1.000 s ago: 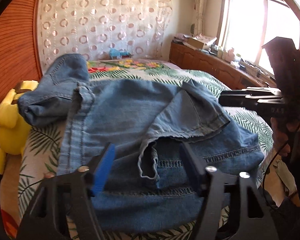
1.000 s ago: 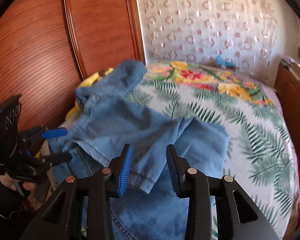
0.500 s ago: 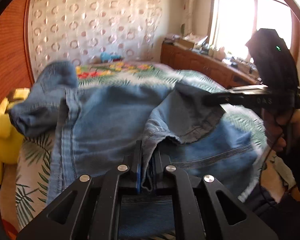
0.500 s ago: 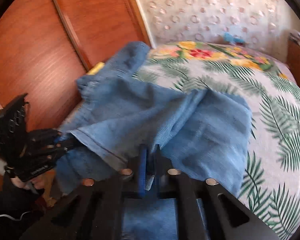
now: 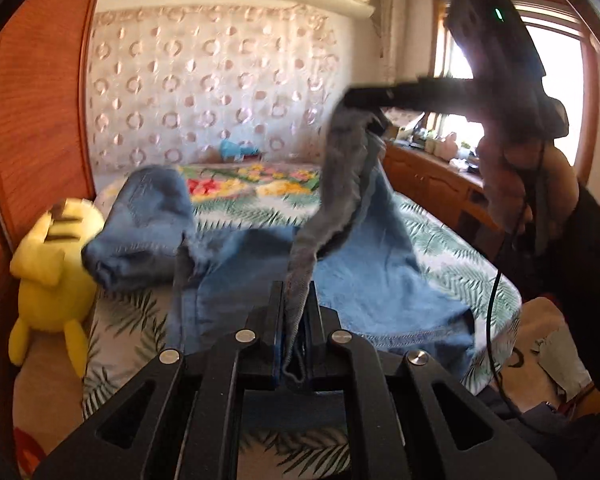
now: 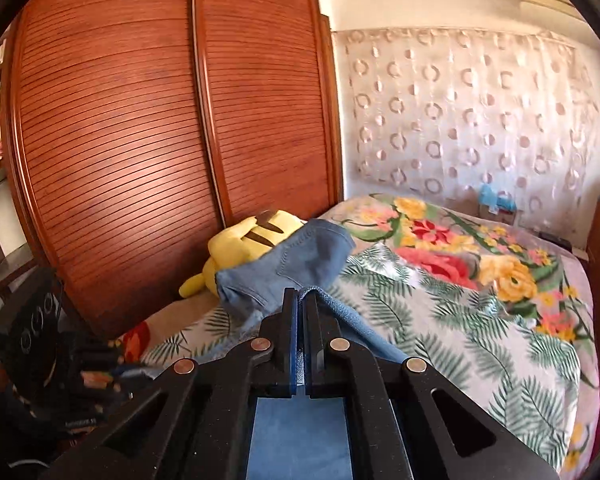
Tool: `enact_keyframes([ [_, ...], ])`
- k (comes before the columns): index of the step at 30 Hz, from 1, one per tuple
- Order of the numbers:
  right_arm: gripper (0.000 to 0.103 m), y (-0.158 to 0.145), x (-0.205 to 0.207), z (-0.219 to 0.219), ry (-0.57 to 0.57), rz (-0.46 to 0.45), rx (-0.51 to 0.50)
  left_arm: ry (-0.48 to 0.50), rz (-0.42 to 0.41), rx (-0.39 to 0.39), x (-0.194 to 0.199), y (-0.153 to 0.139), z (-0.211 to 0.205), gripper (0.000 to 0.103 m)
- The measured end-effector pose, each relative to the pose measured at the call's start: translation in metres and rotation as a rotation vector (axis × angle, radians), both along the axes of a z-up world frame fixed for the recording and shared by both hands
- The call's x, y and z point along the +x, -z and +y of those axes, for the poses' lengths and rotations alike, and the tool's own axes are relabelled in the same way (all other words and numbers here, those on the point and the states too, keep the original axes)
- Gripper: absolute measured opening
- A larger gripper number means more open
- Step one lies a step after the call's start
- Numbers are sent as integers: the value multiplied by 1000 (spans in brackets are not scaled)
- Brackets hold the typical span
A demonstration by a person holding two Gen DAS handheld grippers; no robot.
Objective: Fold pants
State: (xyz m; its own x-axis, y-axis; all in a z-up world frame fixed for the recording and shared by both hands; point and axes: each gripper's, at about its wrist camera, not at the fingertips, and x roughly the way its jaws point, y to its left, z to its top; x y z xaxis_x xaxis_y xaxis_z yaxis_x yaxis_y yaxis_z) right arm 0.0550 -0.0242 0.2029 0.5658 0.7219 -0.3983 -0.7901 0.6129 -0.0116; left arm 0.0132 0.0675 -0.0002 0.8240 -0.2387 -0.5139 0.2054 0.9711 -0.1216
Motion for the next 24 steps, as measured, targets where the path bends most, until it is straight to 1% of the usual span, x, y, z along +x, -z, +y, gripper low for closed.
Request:
enact_keyframes([
  [3, 1, 8, 20, 29, -4, -3, -43, -13, 39, -15, 0, 16, 7, 9],
  [6, 1, 20, 44, 60, -4, 31, -81, -18, 80, -21, 4, 31, 10, 9],
  [7, 1, 23, 54, 59, -3, 38, -91, -19, 90, -19, 6, 34, 10, 9],
  [9, 1, 32, 69, 78, -2, 66, -118, -26, 116, -17, 8, 41, 11, 9],
  [10, 1, 36, 67, 80, 0, 77, -128, -27, 123, -18, 9, 43, 10, 9],
  [12, 1, 41, 77, 90, 3, 100, -148, -39, 141, -18, 10, 48, 12, 9],
  [13, 1, 44, 79, 98, 7, 108, -160, -47, 147, -17, 11, 50, 12, 12],
  [17, 1, 50, 88, 118, 29, 133, -192, -65, 144, -5, 11, 51, 13, 15],
  [20, 1, 53, 94, 120, 42, 142, -200, -72, 139, -1, 10, 50, 13, 19],
  [23, 1, 60, 95, 123, 58, 154, -206, -85, 134, 6, 11, 49, 16, 32],
  [24, 3, 66, 100, 121, 59, 161, -204, -95, 131, 14, 11, 49, 16, 39],
])
